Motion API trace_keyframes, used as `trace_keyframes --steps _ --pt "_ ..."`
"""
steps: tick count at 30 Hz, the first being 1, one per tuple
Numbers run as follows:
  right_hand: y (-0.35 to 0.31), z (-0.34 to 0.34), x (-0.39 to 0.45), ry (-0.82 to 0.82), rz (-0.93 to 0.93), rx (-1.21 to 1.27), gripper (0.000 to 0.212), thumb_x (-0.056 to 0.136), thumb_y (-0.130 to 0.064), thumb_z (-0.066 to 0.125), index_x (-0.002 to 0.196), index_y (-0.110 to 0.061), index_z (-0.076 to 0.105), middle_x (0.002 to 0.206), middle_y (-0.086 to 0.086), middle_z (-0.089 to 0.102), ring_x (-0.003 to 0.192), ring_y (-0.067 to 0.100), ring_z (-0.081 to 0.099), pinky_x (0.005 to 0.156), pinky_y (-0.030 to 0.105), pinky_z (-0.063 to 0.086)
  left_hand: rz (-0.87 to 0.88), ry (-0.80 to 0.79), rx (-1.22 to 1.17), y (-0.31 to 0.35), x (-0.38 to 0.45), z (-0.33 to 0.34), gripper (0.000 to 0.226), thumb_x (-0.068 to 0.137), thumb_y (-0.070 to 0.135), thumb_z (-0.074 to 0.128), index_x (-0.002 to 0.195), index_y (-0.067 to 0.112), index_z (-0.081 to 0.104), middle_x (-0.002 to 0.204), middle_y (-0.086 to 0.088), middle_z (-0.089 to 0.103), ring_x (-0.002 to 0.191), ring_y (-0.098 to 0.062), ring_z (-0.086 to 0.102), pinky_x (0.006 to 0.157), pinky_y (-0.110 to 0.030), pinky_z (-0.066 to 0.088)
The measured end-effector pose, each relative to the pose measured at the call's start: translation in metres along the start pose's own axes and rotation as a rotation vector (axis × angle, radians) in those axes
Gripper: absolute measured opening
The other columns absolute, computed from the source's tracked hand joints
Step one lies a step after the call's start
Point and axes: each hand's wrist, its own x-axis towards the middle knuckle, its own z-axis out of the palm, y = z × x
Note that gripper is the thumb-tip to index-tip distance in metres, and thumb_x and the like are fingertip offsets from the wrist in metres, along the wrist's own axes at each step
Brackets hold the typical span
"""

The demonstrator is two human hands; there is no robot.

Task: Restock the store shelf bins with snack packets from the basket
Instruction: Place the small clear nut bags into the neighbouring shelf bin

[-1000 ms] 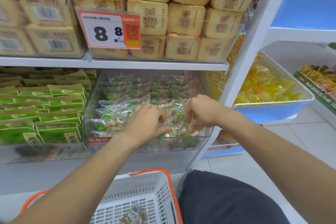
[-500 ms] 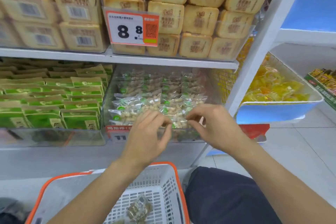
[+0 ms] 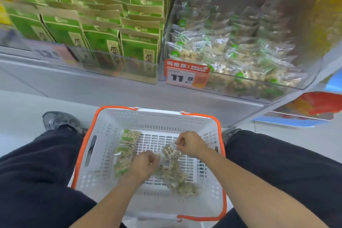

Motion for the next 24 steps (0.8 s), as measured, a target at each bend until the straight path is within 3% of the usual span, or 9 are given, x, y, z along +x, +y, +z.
trace_keyframes --steps 2,7,10,13,15,17,19,21,24 --pt "0.018 0.035 0.004 -0.087 0.127 0.051 0.008 0.089 -0.013 0.064 0.088 -0.021 0.066 0.085 -0.002 0.067 0.086 0.02 0.065 0.088 0.035 0.055 -0.026 -0.037 0.035 -0.01 0.007 0.006 0.014 0.094 0.027 0.059 0.095 0.014 0.066 0.089 -0.001 0.069 0.081 -0.015 0.063 0.075 -0.029 0.053" --pt "0.051 0.09 0.001 -0.225 0.312 0.169 0.054 0.089 -0.031 0.068 0.139 -0.018 0.051 0.131 0.006 0.062 0.119 0.023 0.06 0.099 0.03 0.048 -0.188 -0.039 0.091 -0.031 0.017 0.024 0.04 0.094 0.032 0.056 0.13 0.017 0.053 0.132 -0.009 0.049 0.115 -0.027 0.056 0.089 -0.033 0.048" --pt "0.056 0.107 0.008 -0.219 0.417 0.273 0.07 0.087 -0.041 0.072 0.144 -0.016 0.04 0.134 0.007 0.059 0.119 0.025 0.059 0.1 0.035 0.049 -0.279 0.036 0.028 -0.039 0.023 0.028 0.045 0.094 0.031 0.057 0.134 0.013 0.048 0.142 -0.014 0.038 0.105 -0.034 0.062 0.082 -0.036 0.051" --pt "0.048 0.121 0.01 -0.194 0.475 0.373 0.073 0.086 -0.044 0.075 0.14 -0.012 0.037 0.129 0.004 0.062 0.102 0.017 0.06 0.08 0.024 0.05 -0.35 0.076 0.004 -0.042 0.035 0.031 0.055 0.092 0.028 0.063 0.139 0.01 0.042 0.146 -0.016 0.038 0.108 -0.037 0.061 0.087 -0.041 0.052" --pt "0.044 0.131 0.009 -0.056 0.504 0.425 0.063 0.086 -0.034 0.077 0.134 -0.012 0.042 0.117 0.003 0.067 0.09 0.013 0.058 0.072 0.021 0.045 -0.397 0.042 -0.07 -0.043 0.041 0.035 0.062 0.091 0.028 0.068 0.14 0.007 0.037 0.133 -0.016 0.053 0.106 -0.034 0.061 0.082 -0.036 0.049" --pt "0.039 0.135 0.007 0.054 0.519 0.46 0.06 0.084 -0.029 0.08 0.128 -0.012 0.045 0.105 0.001 0.067 0.086 0.014 0.058 0.069 0.021 0.044 -0.445 0.01 -0.151 -0.045 0.046 0.041 0.068 0.089 0.028 0.072 0.14 0.004 0.035 0.103 -0.012 0.064 0.089 -0.028 0.063 0.07 -0.03 0.047" --pt "0.038 0.138 0.011 0.086 0.583 0.513 0.052 0.08 -0.025 0.084 0.116 -0.017 0.047 0.095 -0.003 0.063 0.084 0.014 0.059 0.065 0.019 0.043 -0.498 -0.002 -0.187 -0.048 0.05 0.044 0.073 0.085 0.033 0.076 0.138 0.004 0.035 0.099 -0.012 0.067 0.088 -0.028 0.065 0.069 -0.032 0.05" --pt "0.038 0.139 0.019 0.032 0.65 0.549 0.037 0.076 -0.022 0.087 0.098 -0.021 0.057 0.082 -0.008 0.061 0.082 0.014 0.06 0.072 0.023 0.049 -0.521 -0.002 -0.16 -0.054 0.055 0.044 0.062 0.08 0.041 0.078 0.12 0.005 0.047 0.095 -0.013 0.069 0.086 -0.028 0.066 0.068 -0.034 0.05" --pt "0.039 0.132 0.026 -0.139 0.655 0.633 0.021 0.068 -0.011 0.089 0.084 -0.011 0.075 0.078 -0.002 0.069 0.07 0.016 0.066 0.078 0.033 0.061 -0.527 -0.094 -0.114 -0.058 0.06 0.044 0.038 0.076 0.043 0.081 0.073 0.012 0.059 0.066 -0.007 0.062 0.063 -0.021 0.061 0.058 -0.034 0.051"
